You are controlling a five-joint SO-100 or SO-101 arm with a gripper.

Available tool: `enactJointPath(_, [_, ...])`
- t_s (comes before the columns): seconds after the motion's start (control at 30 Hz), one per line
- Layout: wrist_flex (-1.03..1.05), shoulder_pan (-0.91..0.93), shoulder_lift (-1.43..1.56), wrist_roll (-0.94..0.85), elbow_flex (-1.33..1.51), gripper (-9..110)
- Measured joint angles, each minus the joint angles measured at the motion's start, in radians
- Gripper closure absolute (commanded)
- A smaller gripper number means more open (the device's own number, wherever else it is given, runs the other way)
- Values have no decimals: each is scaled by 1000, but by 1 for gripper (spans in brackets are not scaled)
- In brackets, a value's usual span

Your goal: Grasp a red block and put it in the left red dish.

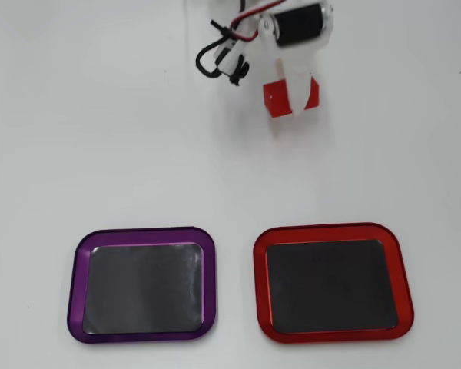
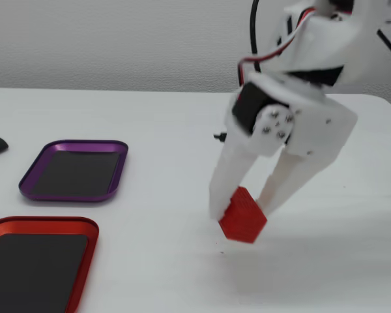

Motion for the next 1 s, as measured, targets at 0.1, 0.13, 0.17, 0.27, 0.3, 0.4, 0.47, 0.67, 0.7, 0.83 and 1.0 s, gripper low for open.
enactJointPath(0.1, [-40,5,160,0,-26,102])
enactJointPath(0.13, [-72,9,201,0,-32,102])
enactJointPath(0.17, [-120,11,236,0,-34,102])
enactJointPath(0.27, [-265,9,264,0,-37,102])
enactJointPath(0.3, [-304,9,259,0,-37,102])
enactJointPath(0.4, [-379,8,193,0,-51,102])
enactJointPath(0.47, [-419,11,106,0,-83,102])
enactJointPath(0.67, [-451,9,-249,0,-373,102])
enactJointPath(0.7, [-449,9,-310,0,-439,102])
enactJointPath(0.83, [-354,11,-549,0,-727,102])
enactJointPath(1.0, [-207,11,-804,0,-1019,102])
